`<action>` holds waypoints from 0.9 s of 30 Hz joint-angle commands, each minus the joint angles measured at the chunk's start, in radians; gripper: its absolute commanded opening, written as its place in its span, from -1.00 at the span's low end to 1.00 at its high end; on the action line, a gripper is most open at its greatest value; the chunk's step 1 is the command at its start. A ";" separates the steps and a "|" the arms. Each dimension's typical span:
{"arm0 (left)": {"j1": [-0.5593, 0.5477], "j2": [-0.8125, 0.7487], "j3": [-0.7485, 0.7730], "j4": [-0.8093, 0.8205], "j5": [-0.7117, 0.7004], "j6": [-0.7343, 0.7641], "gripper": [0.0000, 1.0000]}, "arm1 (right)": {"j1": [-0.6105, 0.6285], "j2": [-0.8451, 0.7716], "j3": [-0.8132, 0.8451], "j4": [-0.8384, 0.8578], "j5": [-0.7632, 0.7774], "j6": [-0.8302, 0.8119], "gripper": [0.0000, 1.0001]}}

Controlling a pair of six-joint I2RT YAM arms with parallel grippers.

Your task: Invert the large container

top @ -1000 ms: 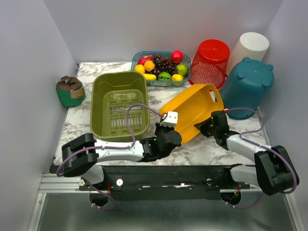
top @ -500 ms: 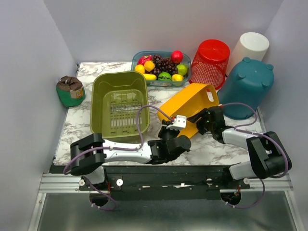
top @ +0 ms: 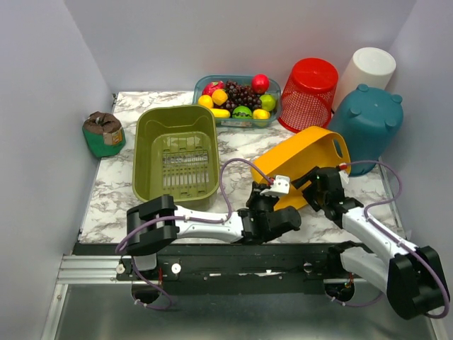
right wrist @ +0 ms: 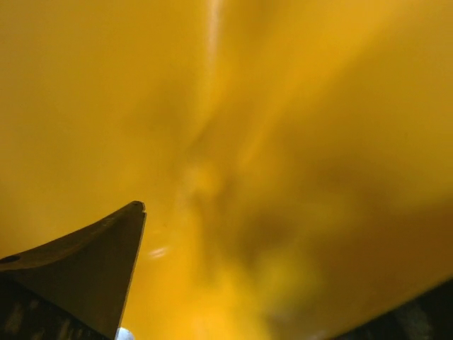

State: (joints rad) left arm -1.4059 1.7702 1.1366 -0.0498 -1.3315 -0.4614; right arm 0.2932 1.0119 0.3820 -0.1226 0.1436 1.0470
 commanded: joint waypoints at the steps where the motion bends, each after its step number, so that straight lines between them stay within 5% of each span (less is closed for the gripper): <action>1: -0.041 0.095 -0.035 -0.159 0.192 -0.092 -1.00 | 0.004 -0.039 -0.029 -0.129 0.063 0.007 0.57; 4: -0.042 0.081 -0.040 -0.177 0.148 -0.115 -1.00 | 0.004 -0.003 -0.040 -0.071 0.025 -0.005 0.46; 13: -0.038 0.101 0.029 -0.474 -0.021 -0.368 -1.00 | 0.003 0.122 -0.008 0.104 -0.136 -0.126 0.78; 15: -0.025 0.141 0.096 -0.684 -0.066 -0.475 -1.00 | 0.004 0.154 0.029 0.112 -0.200 -0.178 0.80; 19: -0.021 0.230 0.228 -1.150 -0.141 -1.009 -1.00 | 0.006 0.275 0.096 0.179 -0.317 -0.206 0.80; 20: -0.021 0.250 0.254 -1.332 -0.149 -1.098 -1.00 | 0.007 0.299 0.097 0.193 -0.323 -0.205 0.80; 22: -0.019 0.290 0.305 -1.447 -0.156 -1.190 -1.00 | 0.007 0.301 0.106 0.190 -0.293 -0.219 0.80; 25: -0.012 0.246 0.263 -1.425 -0.129 -1.173 -1.00 | 0.007 0.275 0.103 0.166 -0.230 -0.217 0.85; 27: -0.011 0.145 0.166 -1.162 -0.100 -0.873 -1.00 | 0.006 0.271 0.103 0.159 -0.234 -0.232 0.89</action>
State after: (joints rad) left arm -1.4204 2.0102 1.4300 -1.1381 -1.5410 -1.4769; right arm 0.2947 1.2915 0.4744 0.0582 -0.1028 0.8631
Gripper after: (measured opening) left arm 0.014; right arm 0.932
